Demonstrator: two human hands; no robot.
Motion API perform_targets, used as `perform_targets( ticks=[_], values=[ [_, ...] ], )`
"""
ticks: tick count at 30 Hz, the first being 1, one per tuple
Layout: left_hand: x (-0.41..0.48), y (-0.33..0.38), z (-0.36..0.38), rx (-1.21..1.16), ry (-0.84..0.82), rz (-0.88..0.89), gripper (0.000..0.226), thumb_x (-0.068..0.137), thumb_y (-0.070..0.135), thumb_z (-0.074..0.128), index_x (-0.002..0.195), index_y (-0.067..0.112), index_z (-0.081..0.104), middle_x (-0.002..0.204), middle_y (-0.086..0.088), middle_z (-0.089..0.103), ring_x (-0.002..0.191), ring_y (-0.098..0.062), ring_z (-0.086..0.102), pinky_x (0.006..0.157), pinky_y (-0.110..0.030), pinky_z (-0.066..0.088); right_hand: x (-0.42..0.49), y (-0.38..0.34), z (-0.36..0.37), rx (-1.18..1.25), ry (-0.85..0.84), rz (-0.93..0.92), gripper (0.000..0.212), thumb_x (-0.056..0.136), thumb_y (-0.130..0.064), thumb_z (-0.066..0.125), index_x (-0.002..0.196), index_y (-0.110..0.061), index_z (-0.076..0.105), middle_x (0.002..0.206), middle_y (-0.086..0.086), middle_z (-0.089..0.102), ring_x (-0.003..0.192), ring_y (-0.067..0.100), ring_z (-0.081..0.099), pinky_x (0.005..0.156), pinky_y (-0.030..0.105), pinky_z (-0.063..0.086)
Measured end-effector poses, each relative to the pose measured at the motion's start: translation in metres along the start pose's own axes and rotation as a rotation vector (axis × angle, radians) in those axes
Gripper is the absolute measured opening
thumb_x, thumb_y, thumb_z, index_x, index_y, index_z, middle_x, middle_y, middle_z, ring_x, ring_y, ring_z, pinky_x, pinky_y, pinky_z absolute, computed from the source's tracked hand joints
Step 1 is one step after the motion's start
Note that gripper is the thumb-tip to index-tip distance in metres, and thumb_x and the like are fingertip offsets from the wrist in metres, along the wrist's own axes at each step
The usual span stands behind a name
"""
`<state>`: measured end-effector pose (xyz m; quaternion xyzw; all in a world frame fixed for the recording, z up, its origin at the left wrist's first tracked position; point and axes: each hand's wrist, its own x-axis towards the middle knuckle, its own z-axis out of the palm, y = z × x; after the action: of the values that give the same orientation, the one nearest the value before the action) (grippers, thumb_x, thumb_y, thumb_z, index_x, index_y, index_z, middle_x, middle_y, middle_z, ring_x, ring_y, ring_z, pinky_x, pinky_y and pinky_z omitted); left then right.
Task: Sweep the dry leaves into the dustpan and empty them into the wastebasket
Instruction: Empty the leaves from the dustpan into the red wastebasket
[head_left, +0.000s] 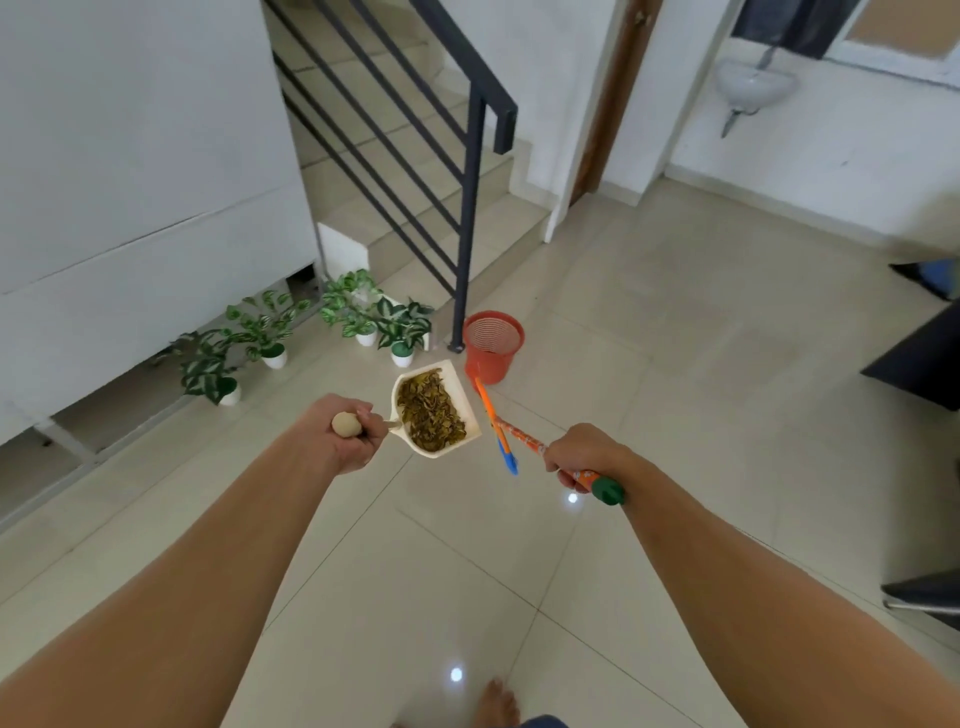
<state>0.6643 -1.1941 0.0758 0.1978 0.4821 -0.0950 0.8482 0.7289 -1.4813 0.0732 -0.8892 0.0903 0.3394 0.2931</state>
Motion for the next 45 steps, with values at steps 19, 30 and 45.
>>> perform_targets(
  ticks=[19, 30, 45],
  values=[
    [0.042, -0.047, 0.232, 0.103, -0.098, 0.075, 0.020, 0.093, -0.005, 0.043, 0.078, 0.009, 0.041, 0.059, -0.004, 0.041, 0.032, -0.008, 0.038, 0.030, -0.014, 0.035, 0.094, 0.063, -0.211, 0.163, 0.075, 0.014, 0.012, 0.091, -0.003, 0.054, 0.080, -0.002, 0.055, 0.062, 0.010, 0.054, 0.038, 0.011, 0.047, 0.036, 0.017, 0.038],
    [0.087, -0.053, 0.333, 0.116, -0.097, 0.149, 0.008, 0.095, 0.001, 0.044, 0.097, 0.008, 0.043, 0.046, -0.005, 0.040, 0.031, -0.006, 0.038, 0.029, -0.013, 0.036, 0.184, 0.047, -0.298, 0.196, 0.066, -0.093, 0.011, 0.089, -0.004, 0.053, 0.079, -0.004, 0.056, 0.060, 0.008, 0.054, 0.028, 0.007, 0.047, 0.034, 0.015, 0.038],
    [0.175, -0.039, 0.377, 0.255, -0.027, 0.206, 0.007, 0.100, 0.006, 0.040, 0.096, 0.004, 0.044, 0.052, -0.001, 0.040, 0.029, -0.003, 0.038, 0.026, -0.012, 0.033, 0.303, -0.014, -0.334, 0.345, 0.001, -0.099, 0.011, 0.083, -0.002, 0.051, 0.080, -0.004, 0.062, 0.053, 0.010, 0.056, 0.045, 0.016, 0.050, 0.044, 0.024, 0.043]
  ],
)
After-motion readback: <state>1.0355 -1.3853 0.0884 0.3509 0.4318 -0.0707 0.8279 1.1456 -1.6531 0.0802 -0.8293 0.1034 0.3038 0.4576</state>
